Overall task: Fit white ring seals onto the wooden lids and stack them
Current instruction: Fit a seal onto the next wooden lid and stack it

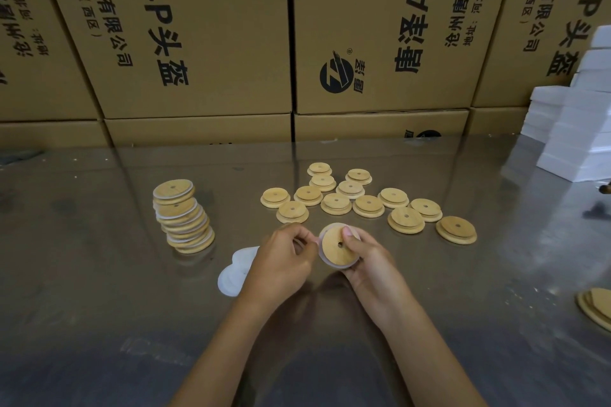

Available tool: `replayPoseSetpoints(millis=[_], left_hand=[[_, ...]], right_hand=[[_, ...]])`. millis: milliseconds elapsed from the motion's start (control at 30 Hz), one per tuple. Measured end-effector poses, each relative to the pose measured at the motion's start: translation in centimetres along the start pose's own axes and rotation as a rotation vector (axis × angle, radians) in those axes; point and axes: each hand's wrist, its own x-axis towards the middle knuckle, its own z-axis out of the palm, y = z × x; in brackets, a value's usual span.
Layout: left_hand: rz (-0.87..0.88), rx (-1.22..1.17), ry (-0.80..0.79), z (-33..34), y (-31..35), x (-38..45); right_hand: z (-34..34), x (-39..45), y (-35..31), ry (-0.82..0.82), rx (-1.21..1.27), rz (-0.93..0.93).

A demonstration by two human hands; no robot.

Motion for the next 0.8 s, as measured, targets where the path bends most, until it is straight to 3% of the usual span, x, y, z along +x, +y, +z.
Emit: replayPoseSetpoints(millis=[200, 467, 667, 800], left_hand=[[0.063, 0.107, 0.009, 0.27, -0.22, -0.06], [0.037, -0.050, 0.018, 0.52, -0.47, 0.04], [0.087, -0.205, 0.158, 0.03, -0.20, 0.31], [0.096, -0.290, 0.181, -0.05, 0.04, 0.42]], right_hand=[[0.12, -0.21, 0.03, -0.011, -0.012, -0.030], [0.08, -0.27, -0.10, -0.055, 0.009, -0.008], [0.51, -0.75, 0.12, -0.099, -0.182, -0.071], [0.97, -0.89, 0.40, -0.042, -0.276, -0.105]])
